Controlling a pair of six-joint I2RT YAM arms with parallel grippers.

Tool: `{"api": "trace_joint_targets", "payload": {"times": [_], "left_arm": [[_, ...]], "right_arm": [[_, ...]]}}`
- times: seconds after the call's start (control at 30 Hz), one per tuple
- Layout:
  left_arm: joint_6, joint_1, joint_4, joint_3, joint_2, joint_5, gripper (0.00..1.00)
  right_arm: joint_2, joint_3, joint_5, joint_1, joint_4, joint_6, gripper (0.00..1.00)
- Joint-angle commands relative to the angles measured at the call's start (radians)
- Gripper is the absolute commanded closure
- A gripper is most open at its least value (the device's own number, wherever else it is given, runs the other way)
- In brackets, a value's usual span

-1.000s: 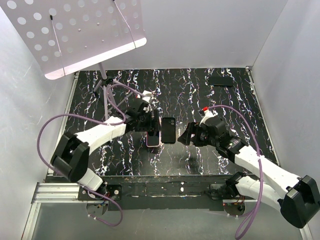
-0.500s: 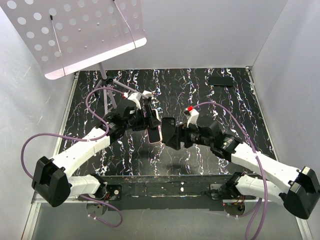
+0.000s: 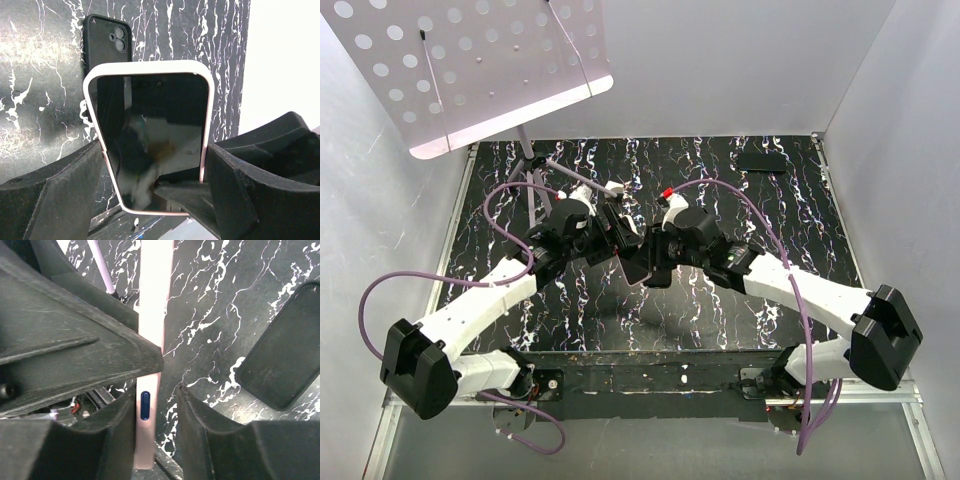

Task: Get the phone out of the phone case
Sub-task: Adjust the phone.

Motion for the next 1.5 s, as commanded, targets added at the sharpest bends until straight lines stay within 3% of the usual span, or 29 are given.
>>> {"api": "trace_joint_targets", "payload": {"times": [0.0,0.03,0.1,0.13,0.17,0.23,0.33,0.43,0.5,0.6,0.67,0.83,0.87,0.93,0.97,1.1,1.2,1.4,1.47], "left_arm": [[-0.038,0.003,0.055,0.018,-0.080,-0.015,1.00],[-0.038,0.003,0.057,0.023,-0.080,-0.016,1.00],[-0.029,0.006,0.075,0.031,-0.077,-0.001,0.99],[-0.016,0.007,0.102,0.031,-0.083,0.021,0.65],[0.000,0.011,0.135,0.025,-0.089,0.045,0.41],[0.037,0.014,0.191,0.008,-0.118,0.074,0.21],[0.100,0.016,0.244,-0.020,-0.181,0.071,0.09],[0.171,0.019,0.273,-0.043,-0.224,0.084,0.07],[0.211,0.025,0.322,-0.076,-0.235,0.126,0.09],[0.186,0.051,0.417,-0.119,-0.226,0.226,0.21],[0.137,0.057,0.524,-0.149,-0.212,0.301,0.27],[-0.007,0.057,0.788,-0.187,-0.129,0.433,0.26],[-0.033,0.057,0.828,-0.186,-0.106,0.456,0.29],[-0.106,0.054,0.940,-0.190,-0.052,0.502,0.48],[-0.142,0.051,0.996,-0.193,-0.031,0.518,0.53],[-0.225,0.027,1.116,-0.196,0.032,0.544,0.56],[-0.237,-0.016,1.134,-0.186,0.058,0.532,0.58],[-0.242,-0.029,1.157,-0.146,0.090,0.516,0.78],[-0.228,-0.030,1.120,-0.123,0.094,0.525,0.89]], "right_arm": [[-0.026,-0.017,0.047,0.006,0.029,0.034,0.66],[-0.027,-0.025,0.031,0.006,0.040,0.042,0.73],[-0.038,-0.043,0.006,0.005,0.052,0.053,0.98],[-0.061,-0.061,-0.018,-0.005,0.052,0.067,0.99],[-0.079,-0.084,-0.050,-0.026,0.104,0.079,0.99],[-0.137,-0.138,-0.144,-0.081,0.164,0.134,0.99],[-0.222,-0.231,-0.300,-0.193,0.262,0.205,0.99],[-0.306,-0.336,-0.483,-0.313,0.381,0.287,0.99],[-0.349,-0.400,-0.612,-0.391,0.541,0.367,0.99],[-0.389,-0.442,-0.736,-0.440,0.690,0.451,0.99],[-0.421,-0.442,-0.746,-0.443,0.690,0.470,0.99],[-0.449,-0.443,-0.732,-0.443,0.745,0.524,0.99],[-0.446,-0.442,-0.732,-0.442,0.771,0.537,0.99],[-0.428,-0.442,-0.739,-0.440,0.826,0.577,0.99],[-0.412,-0.442,-0.747,-0.440,0.859,0.590,0.99],[-0.368,-0.459,-0.750,-0.431,1.015,0.656,0.99],[-0.356,-0.445,-0.727,-0.408,0.982,0.625,0.99],[-0.392,-0.407,-0.631,-0.341,0.770,0.484,0.99],[-0.403,-0.399,-0.615,-0.334,0.707,0.450,0.99]]}}
